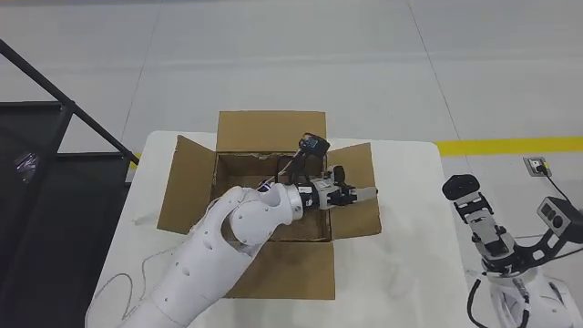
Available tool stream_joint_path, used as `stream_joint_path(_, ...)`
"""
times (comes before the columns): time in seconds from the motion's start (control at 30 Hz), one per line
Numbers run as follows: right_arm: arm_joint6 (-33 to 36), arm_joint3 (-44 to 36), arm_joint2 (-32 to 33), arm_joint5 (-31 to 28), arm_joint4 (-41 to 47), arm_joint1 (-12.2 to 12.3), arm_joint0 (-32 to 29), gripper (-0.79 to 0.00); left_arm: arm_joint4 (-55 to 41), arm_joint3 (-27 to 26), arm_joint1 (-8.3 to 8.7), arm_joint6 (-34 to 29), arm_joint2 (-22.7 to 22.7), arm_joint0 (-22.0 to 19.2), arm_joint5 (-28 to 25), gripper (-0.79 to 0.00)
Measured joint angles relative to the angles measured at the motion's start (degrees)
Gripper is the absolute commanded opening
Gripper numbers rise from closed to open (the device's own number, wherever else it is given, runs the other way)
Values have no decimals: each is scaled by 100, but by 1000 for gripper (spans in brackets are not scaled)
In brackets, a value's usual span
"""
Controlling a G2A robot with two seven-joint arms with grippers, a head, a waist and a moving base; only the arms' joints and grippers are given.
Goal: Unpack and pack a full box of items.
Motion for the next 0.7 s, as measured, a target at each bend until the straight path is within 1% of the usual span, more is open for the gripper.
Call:
stream_joint_path(0.03,20,-86,-41,69,-86,-1,47,0,-84,-302,82,-140,-276,215,-64,0)
stream_joint_path(0.1,58,-205,-103,257,-320,-4,172,0,-324,-727,207,-361,-748,531,-146,0)
stream_joint_path(0.17,152,-332,-238,466,-636,-7,382,0,-276,-1204,344,-538,-1294,900,-186,0)
stream_joint_path(0.3,545,-479,-663,912,-1257,-10,937,0,-149,-2112,539,-633,-2276,1661,-191,0)
stream_joint_path(0.37,837,-476,-1011,1241,-1589,-22,1322,0,-198,-2509,619,-599,-2818,2081,-217,0)
stream_joint_path(0.43,1121,-414,-1412,1610,-1917,-48,1757,0,-285,-2776,685,-551,-3355,2470,-291,0)
stream_joint_path(0.5,1373,-308,-1811,1890,-2169,-84,2156,0,-391,-2935,731,-505,-3795,2785,-368,0)
stream_joint_path(0.63,2010,253,-2902,2508,-2730,-231,3225,0,-738,-3183,812,-414,-4789,3514,-624,0)
stream_joint_path(0.7,2261,603,-3400,2809,-3039,-327,3711,0,-868,-3221,836,-335,-5199,3835,-758,0)
